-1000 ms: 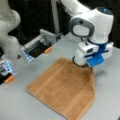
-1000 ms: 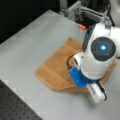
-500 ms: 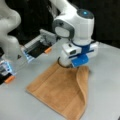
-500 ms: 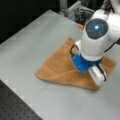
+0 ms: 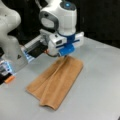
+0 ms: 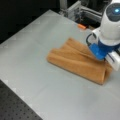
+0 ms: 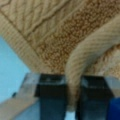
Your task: Folding a towel twice
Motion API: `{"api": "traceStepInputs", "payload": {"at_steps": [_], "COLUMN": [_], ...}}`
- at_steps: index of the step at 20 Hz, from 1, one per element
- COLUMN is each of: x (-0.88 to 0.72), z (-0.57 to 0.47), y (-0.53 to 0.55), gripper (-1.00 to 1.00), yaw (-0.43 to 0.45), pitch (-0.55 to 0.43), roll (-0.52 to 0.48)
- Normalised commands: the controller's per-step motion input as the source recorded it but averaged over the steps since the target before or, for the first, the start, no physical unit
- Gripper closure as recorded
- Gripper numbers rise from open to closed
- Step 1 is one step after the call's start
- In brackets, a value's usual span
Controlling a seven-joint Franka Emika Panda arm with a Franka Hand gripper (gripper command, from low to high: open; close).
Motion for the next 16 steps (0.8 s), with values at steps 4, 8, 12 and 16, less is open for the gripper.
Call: {"api": "traceStepInputs", "payload": {"at_steps": [4,8,12,16], "x": [-0.33,-0.25,-0.24,-0.26], "z": [-0.14,-0.17,-0.18,-0.16], "y": [0.0,0.0,0.03,0.07], "gripper": [1.0,1.0,1.0,1.0], "yaw": [-0.019,-0.032,-0.047,-0.075], "pitch": [-0.216,-0.195,-0.181,-0.139], "roll": [0.154,0.167,0.174,0.168]}}
